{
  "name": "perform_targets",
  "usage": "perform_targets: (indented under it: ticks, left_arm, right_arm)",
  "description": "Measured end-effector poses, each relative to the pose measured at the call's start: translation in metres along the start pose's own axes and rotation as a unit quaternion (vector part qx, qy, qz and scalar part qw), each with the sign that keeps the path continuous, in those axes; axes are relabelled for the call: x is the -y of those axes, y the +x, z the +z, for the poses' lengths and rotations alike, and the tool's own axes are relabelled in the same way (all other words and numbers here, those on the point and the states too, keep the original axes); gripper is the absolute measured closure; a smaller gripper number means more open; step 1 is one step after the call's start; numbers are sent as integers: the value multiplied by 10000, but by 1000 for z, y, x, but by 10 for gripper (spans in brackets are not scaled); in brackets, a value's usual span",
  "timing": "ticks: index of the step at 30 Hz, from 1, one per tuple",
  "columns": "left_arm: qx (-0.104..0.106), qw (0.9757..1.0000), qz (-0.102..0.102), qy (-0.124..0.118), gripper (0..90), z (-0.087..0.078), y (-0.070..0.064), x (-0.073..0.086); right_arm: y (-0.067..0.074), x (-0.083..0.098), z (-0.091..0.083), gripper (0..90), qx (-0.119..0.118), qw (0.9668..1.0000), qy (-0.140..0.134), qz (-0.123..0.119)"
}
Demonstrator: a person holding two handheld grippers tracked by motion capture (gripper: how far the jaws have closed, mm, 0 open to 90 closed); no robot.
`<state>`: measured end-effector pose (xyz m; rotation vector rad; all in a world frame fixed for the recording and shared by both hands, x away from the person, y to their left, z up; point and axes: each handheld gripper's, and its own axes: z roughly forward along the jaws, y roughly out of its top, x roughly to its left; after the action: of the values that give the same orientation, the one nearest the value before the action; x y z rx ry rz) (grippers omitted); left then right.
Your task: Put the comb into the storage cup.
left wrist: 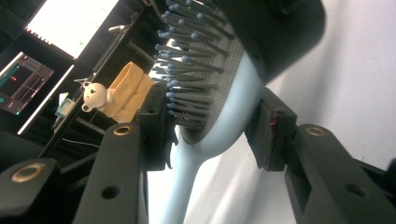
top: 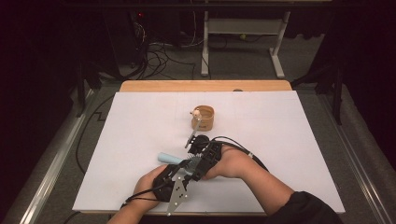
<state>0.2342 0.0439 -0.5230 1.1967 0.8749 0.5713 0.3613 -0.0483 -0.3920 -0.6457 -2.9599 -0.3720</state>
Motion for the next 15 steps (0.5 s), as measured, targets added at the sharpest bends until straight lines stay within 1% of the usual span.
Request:
perform_targets:
  ticks: [2,3,5,7,11,12,13,15]
  left_arm:
    - [-14,10000,-23,0,556,0,0,0]
    - [-1,10000,17,-11,556,0,0,0]
    - [-8,10000,20,-11,558,0,0,-1]
    - [2,10000,57,-37,558,1,1,-3]
    - [-29,10000,20,-48,558,2,1,-4]
    - [-77,9999,-47,-72,558,2,1,-5]
    - [-77,9999,-47,-72,558,2,1,-5]
    - [-97,9999,-91,-74,559,3,1,-5]
  right_arm:
    - [0,0,-1,72,53,10000,-13,1]
    - [0,0,-2,52,56,10000,-16,-5]
    - [0,0,-3,29,72,10000,-1,-11]
    - [0,1,-8,3,124,9999,-96,-22]
    - [0,2,-15,3,139,9997,-215,-12]
    - [0,4,-19,3,179,9994,-281,-20]
    - [0,4,-19,3,179,9994,-281,-20]
    - [1,6,-25,3,219,9992,-346,-14]
